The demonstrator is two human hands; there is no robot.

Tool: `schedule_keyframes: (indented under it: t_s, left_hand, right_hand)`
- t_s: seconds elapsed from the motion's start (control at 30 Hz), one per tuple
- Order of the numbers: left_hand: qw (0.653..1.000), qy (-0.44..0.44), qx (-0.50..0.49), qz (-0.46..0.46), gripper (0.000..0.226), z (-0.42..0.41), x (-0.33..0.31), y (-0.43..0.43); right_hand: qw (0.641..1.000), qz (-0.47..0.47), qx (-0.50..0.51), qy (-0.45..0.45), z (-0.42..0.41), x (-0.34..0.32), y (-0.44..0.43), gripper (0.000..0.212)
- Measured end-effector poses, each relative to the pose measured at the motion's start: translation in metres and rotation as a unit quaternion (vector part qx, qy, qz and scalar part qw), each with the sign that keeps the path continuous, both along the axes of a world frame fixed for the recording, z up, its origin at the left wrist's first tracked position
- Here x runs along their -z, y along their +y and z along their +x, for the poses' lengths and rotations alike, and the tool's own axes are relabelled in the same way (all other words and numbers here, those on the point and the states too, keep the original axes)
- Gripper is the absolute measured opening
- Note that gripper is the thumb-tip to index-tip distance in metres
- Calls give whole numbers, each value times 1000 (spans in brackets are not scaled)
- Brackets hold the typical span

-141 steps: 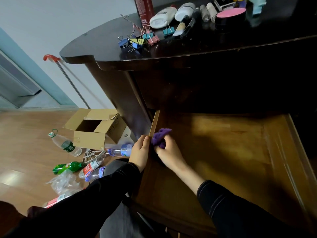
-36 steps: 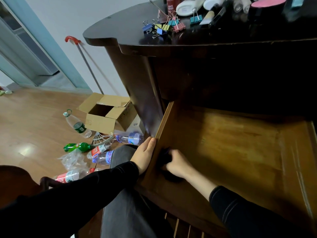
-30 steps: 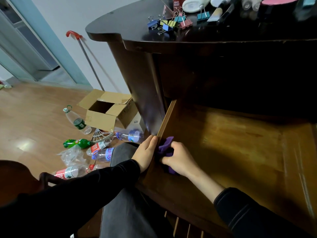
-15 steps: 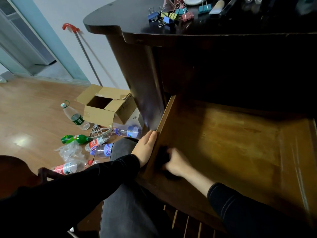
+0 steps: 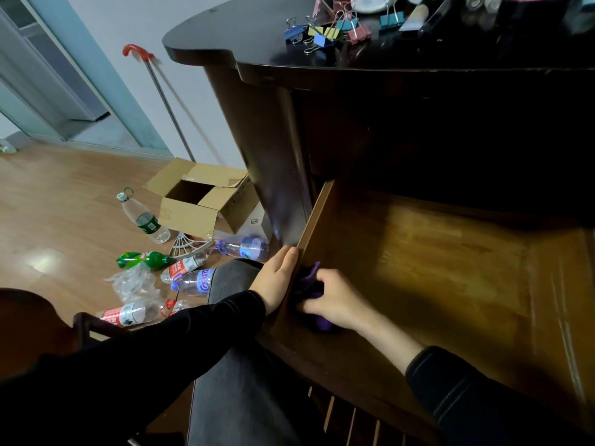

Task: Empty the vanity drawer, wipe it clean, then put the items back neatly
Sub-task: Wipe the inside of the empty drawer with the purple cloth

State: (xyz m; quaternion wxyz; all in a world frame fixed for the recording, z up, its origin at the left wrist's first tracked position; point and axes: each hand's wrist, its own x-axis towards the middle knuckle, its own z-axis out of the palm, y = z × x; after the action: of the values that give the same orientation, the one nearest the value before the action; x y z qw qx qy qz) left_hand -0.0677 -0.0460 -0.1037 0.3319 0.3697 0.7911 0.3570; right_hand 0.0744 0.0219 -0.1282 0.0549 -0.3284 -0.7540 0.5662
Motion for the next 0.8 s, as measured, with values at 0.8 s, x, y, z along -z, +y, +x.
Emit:
schedule_keyframes:
  t_s: [0.8]
  left_hand:
    - [1000,-1,2,-8,41,2,-3,-1]
  right_hand:
    - [998,-40,-32,36,3,0,-13,44]
